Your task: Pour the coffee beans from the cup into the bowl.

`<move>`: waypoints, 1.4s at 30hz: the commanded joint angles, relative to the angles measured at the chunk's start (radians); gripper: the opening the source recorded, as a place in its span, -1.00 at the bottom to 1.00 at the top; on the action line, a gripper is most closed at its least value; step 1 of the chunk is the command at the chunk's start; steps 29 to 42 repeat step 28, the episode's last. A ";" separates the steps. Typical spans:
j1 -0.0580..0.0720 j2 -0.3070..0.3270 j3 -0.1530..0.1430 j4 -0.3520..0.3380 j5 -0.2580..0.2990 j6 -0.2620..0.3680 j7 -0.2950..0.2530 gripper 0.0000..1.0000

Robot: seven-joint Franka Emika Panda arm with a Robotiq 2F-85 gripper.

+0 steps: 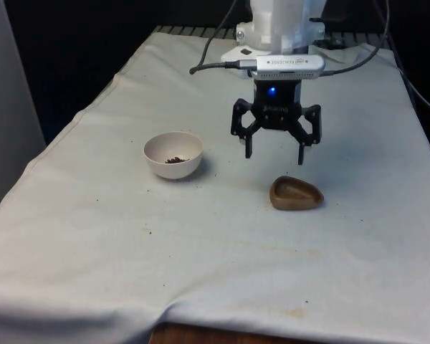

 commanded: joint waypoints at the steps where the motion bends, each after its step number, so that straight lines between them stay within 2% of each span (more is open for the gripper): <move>1: 0.010 -0.006 -0.012 0.001 -0.017 -0.015 0.016 1.00; 3: 0.011 -0.010 -0.013 0.003 -0.026 -0.029 0.019 1.00; 4: 0.001 -0.006 -0.001 0.003 -0.012 -0.019 0.005 1.00; 5: 0.011 -0.012 -0.013 0.003 -0.030 -0.034 0.021 1.00; 11: 0.009 -0.042 -0.013 -0.011 -0.061 -0.074 0.026 1.00; 12: 0.003 -0.034 -0.005 -0.002 -0.050 -0.076 0.016 1.00; 13: 0.008 -0.048 -0.014 -0.016 -0.064 -0.078 0.025 1.00; 19: 0.006 -0.087 -0.023 -0.056 -0.083 -0.085 0.022 1.00; 20: 0.003 -0.073 -0.015 -0.040 -0.070 -0.091 0.015 1.00; 21: 0.006 -0.103 -0.027 -0.074 -0.091 -0.086 0.021 1.00; 26: 0.008 -0.149 -0.033 -0.118 -0.110 -0.093 0.022 1.00; 28: 0.003 -0.146 -0.028 -0.115 -0.101 -0.093 0.014 1.00; 42: 0.003 -0.146 -0.028 -0.115 -0.101 -0.093 0.014 1.00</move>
